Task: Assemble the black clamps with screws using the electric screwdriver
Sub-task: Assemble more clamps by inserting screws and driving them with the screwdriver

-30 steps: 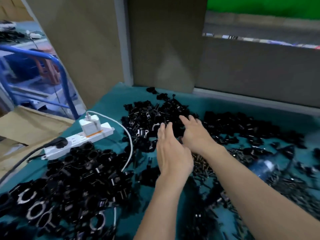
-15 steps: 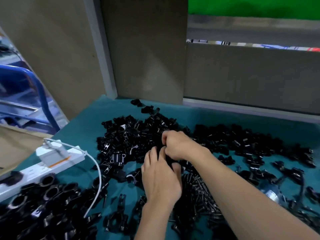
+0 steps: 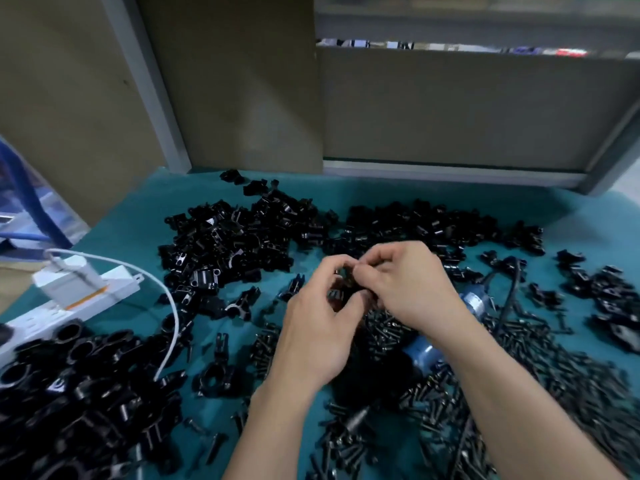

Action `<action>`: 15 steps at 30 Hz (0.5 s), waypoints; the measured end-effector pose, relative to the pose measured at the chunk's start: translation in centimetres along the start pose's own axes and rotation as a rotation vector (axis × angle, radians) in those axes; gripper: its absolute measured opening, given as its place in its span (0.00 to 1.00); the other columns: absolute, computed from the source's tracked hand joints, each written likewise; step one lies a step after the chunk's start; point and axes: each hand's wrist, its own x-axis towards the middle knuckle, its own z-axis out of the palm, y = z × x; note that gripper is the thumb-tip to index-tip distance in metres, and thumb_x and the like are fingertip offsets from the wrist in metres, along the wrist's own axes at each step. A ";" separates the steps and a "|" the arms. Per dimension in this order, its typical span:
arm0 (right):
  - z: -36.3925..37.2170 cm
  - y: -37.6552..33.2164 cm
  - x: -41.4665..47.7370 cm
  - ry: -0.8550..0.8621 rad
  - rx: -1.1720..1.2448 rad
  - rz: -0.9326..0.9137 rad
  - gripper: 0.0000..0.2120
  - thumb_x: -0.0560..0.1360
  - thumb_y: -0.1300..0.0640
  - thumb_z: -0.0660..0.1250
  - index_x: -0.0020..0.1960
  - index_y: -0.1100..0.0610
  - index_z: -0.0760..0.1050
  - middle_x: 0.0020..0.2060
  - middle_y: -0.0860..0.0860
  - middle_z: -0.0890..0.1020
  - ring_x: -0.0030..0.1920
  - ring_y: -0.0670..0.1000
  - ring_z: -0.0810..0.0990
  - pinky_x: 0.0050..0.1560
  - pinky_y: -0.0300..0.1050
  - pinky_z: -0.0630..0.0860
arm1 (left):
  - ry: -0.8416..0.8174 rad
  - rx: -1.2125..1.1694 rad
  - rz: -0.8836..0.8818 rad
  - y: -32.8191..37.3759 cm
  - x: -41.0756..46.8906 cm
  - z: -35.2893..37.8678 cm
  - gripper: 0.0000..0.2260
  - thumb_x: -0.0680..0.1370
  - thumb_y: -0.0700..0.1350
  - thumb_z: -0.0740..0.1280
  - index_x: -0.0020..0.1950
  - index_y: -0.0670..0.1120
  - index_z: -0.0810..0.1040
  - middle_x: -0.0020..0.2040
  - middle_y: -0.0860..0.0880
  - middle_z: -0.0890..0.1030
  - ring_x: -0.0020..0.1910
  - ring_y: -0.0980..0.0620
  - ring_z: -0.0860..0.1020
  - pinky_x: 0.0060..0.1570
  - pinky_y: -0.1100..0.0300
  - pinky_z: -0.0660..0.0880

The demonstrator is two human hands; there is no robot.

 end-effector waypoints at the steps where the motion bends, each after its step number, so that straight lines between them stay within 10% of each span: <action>1: -0.3 0.4 -1.3 -0.022 0.034 0.028 0.06 0.75 0.54 0.72 0.40 0.47 0.84 0.30 0.50 0.85 0.29 0.48 0.80 0.37 0.48 0.79 | -0.057 -0.005 0.003 0.2 -0.7 0.1 0.12 0.80 0.55 0.67 0.62 0.67 0.73 0.40 0.56 0.82 0.30 0.52 0.74 0.32 0.54 0.71; 5: -1.5 1.6 -4.2 -0.108 0.402 0.125 0.06 0.79 0.55 0.70 0.47 0.49 0.86 0.36 0.49 0.86 0.37 0.50 0.83 0.43 0.51 0.82 | -0.072 -0.181 -0.082 1.3 -1.9 1.5 0.07 0.79 0.54 0.64 0.55 0.65 0.78 0.37 0.55 0.83 0.32 0.50 0.79 0.33 0.57 0.75; 10: -4.6 4.1 -0.6 0.107 -0.134 0.068 0.14 0.76 0.47 0.72 0.61 0.44 0.81 0.45 0.41 0.86 0.44 0.41 0.82 0.45 0.36 0.73 | 0.149 -0.452 -0.385 -0.1 -1.5 3.1 0.13 0.82 0.40 0.66 0.41 0.54 0.82 0.32 0.50 0.74 0.25 0.49 0.71 0.26 0.58 0.70; 15: -7.1 7.1 9.2 -0.007 -0.617 0.193 0.41 0.81 0.37 0.64 0.84 0.54 0.52 0.80 0.61 0.62 0.80 0.64 0.58 0.76 0.59 0.63 | 0.113 -0.501 -0.384 -1.0 -1.2 3.7 0.15 0.83 0.38 0.67 0.46 0.56 0.84 0.41 0.50 0.86 0.35 0.50 0.83 0.36 0.60 0.80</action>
